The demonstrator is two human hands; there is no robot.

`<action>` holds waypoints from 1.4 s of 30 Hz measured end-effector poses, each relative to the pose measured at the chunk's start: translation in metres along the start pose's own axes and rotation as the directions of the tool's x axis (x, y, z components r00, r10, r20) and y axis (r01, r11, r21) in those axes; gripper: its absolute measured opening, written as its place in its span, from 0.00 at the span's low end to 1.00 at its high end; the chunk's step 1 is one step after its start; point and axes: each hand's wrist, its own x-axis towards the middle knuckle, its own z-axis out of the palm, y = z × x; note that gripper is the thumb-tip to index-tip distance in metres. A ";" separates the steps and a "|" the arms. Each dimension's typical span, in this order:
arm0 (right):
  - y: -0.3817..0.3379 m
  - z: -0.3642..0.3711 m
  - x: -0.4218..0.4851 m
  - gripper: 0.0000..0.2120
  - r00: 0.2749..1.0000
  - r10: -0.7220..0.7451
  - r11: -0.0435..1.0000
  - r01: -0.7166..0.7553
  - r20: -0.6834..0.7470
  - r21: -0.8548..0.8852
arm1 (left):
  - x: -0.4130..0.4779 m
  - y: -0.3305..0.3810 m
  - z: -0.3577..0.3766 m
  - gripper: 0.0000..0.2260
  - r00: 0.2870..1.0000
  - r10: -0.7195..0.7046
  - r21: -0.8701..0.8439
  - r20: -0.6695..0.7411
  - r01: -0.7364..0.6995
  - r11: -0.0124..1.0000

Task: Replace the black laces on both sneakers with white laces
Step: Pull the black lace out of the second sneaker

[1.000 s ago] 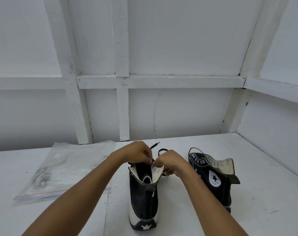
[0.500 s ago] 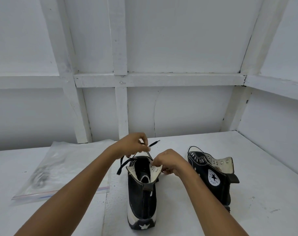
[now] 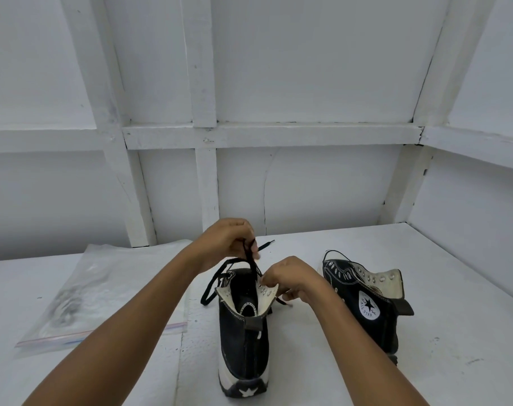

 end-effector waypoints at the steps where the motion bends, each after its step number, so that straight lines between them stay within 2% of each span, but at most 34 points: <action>1: 0.000 0.000 0.000 0.03 1.000 0.001 1.000 -0.001 -0.002 -0.005 | -0.001 0.002 0.002 0.07 1.000 -0.020 -0.028 -0.012 0.019 0.999; 4: -0.002 0.000 0.002 0.07 1.000 0.006 1.000 -0.006 -0.001 -0.017 | 0.003 -0.005 0.000 0.10 0.993 -0.065 0.179 -0.094 0.081 0.981; 6: -0.002 0.000 0.001 0.04 1.000 0.014 1.000 -0.013 0.005 -0.010 | 0.005 -0.012 -0.001 0.10 0.991 -0.096 0.405 -0.093 0.126 0.906; 9: -0.002 0.001 0.002 0.07 1.000 0.023 1.000 -0.023 0.002 0.000 | 0.003 -0.021 0.005 0.15 0.983 -0.185 0.776 -0.006 0.121 0.619; 10: -0.002 0.001 0.002 0.09 1.000 0.026 1.000 -0.026 -0.001 -0.001 | 0.003 -0.022 0.007 0.16 0.983 -0.182 0.843 0.016 0.084 0.530; 12: -0.001 0.001 0.002 0.11 1.000 0.031 1.000 -0.031 -0.005 -0.004 | 0.006 -0.023 0.010 0.12 0.992 -0.113 0.890 0.049 0.008 0.456; 14: -0.001 0.000 0.002 0.13 0.999 0.033 0.999 -0.033 -0.007 -0.001 | 0.009 -0.021 0.009 0.06 0.996 -0.081 0.889 0.043 -0.001 0.459; 19: -0.001 0.000 0.003 0.13 0.999 0.041 0.999 -0.041 -0.002 -0.021 | 0.007 -0.019 0.004 0.06 0.981 -0.164 0.900 0.101 -0.019 0.435; 21: -0.002 0.000 0.004 0.12 0.999 0.043 0.999 -0.043 0.005 -0.026 | 0.005 -0.017 0.000 0.05 0.984 -0.159 0.872 0.075 0.012 0.489; 25: -0.004 -0.002 0.005 0.11 0.998 0.050 0.997 -0.048 0.023 -0.066 | 0.001 -0.009 -0.015 0.06 0.984 -0.080 0.666 -0.160 0.167 0.727; 27: -0.005 -0.002 0.005 0.11 0.998 0.044 0.995 -0.040 0.039 -0.094 | -0.001 -0.008 -0.024 0.08 0.951 -0.010 0.618 -0.308 0.208 0.758; 30: -0.010 0.000 0.003 0.01 0.999 0.018 0.990 -0.012 0.043 -0.140 | -0.003 -0.007 -0.034 0.07 0.892 0.060 0.580 -0.448 0.239 0.778; 33: -0.012 0.002 0.006 0.07 1.000 -0.003 0.982 0.009 0.031 -0.187 | -0.003 -0.012 -0.042 0.08 0.855 0.088 0.565 -0.512 0.257 0.784; 36: -0.015 0.004 0.006 0.09 1.000 -0.005 0.976 0.009 0.021 -0.219 | -0.003 -0.019 -0.050 0.06 0.839 0.081 0.595 -0.538 0.310 0.741; 39: -0.015 0.004 0.007 0.11 1.000 -0.005 0.975 0.007 0.007 -0.222 | -0.005 -0.028 -0.055 0.05 0.851 0.032 0.653 -0.523 0.376 0.657; 42: -0.015 0.006 0.009 0.11 1.000 -0.017 0.976 0.014 -0.013 -0.218 | -0.007 -0.033 -0.054 0.03 0.896 0.011 0.704 -0.444 0.341 0.623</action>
